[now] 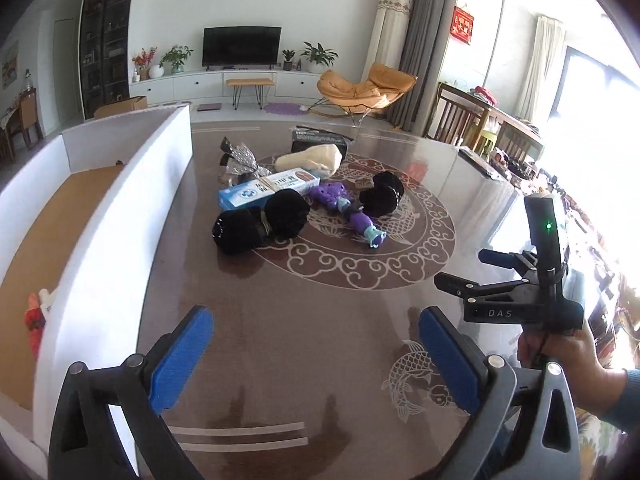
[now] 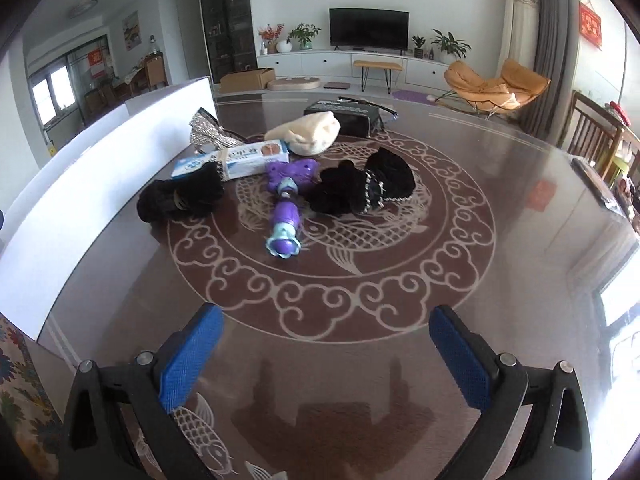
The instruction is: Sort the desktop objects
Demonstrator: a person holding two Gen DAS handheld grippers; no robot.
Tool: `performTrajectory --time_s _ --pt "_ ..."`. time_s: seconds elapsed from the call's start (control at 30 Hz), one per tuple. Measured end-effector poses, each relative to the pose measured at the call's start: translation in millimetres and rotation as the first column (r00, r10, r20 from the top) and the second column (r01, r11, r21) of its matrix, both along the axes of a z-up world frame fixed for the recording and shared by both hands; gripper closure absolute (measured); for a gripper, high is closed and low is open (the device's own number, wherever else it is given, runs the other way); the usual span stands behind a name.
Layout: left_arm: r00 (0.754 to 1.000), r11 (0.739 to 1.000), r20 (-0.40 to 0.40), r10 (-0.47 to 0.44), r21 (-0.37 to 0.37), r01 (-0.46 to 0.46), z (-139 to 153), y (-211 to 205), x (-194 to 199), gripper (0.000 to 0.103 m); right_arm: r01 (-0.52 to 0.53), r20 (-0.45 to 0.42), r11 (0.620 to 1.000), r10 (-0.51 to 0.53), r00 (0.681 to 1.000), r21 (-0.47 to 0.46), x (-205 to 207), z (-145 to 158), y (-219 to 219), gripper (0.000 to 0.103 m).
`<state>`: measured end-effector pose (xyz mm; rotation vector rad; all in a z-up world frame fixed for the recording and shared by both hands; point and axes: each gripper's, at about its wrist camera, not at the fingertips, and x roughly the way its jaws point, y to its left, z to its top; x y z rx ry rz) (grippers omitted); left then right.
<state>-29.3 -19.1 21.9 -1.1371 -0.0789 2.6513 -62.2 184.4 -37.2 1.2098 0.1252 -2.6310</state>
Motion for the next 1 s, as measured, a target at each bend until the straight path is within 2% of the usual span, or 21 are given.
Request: performTrajectory --time_s 0.07,0.13,0.27,0.33,0.43,0.6,0.63,0.7,0.8,1.0 --pt "0.998 1.0 0.063 -0.007 -0.027 0.009 -29.0 18.1 -17.1 0.0 0.035 0.036 0.999 -0.036 0.999 0.023 -0.4 -15.6 23.0 0.0" --pt "0.997 0.999 0.072 -0.009 -0.053 0.012 -41.5 30.4 -27.9 0.0 0.051 0.059 0.998 -0.052 0.997 0.03 -0.1 -23.9 36.3 0.0" --pt "0.998 0.996 0.063 0.002 -0.091 0.004 -43.9 34.7 -45.7 0.0 0.082 0.072 0.996 -0.083 0.994 0.017 -5.8 -29.6 49.8 0.0" --pt "0.998 0.995 0.066 0.004 -0.101 0.003 -42.8 30.3 -58.8 0.0 0.089 0.076 0.995 -0.091 0.993 0.04 -8.4 -30.6 44.6 0.0" --pt "0.996 0.995 0.092 0.003 -0.101 0.006 -45.0 26.4 -77.2 0.0 0.093 0.075 0.994 -0.097 0.992 0.058 -8.4 -33.6 38.8 0.0" --pt "0.984 0.999 0.175 0.02 -0.049 -0.011 -61.9 21.6 -96.4 0.0 0.093 0.075 0.994 -0.097 0.992 0.058 -9.3 -33.2 37.5 0.0" --pt "0.989 0.998 0.145 0.02 -0.059 -0.012 -61.5 23.5 -94.2 0.0 0.093 0.076 0.994 -0.097 0.992 0.058 -9.6 -33.6 37.4 0.0" --pt "0.991 0.995 0.135 0.025 -0.095 -0.012 -63.9 28.2 -91.8 0.0 0.093 0.075 0.994 -0.097 0.992 0.058 -9.6 -33.6 37.4 0.0" --pt "0.99 0.982 0.137 0.024 -0.187 0.002 -68.4 40.4 -91.2 0.0 0.093 0.076 0.994 -0.097 0.992 0.058 -9.6 -33.7 37.4 0.0" --pt "0.994 0.983 0.112 0.013 -0.185 0.008 -69.8 45.4 -87.1 0.0 0.093 0.075 0.994 -0.097 0.992 0.058 -9.5 -33.5 37.6 0.0"
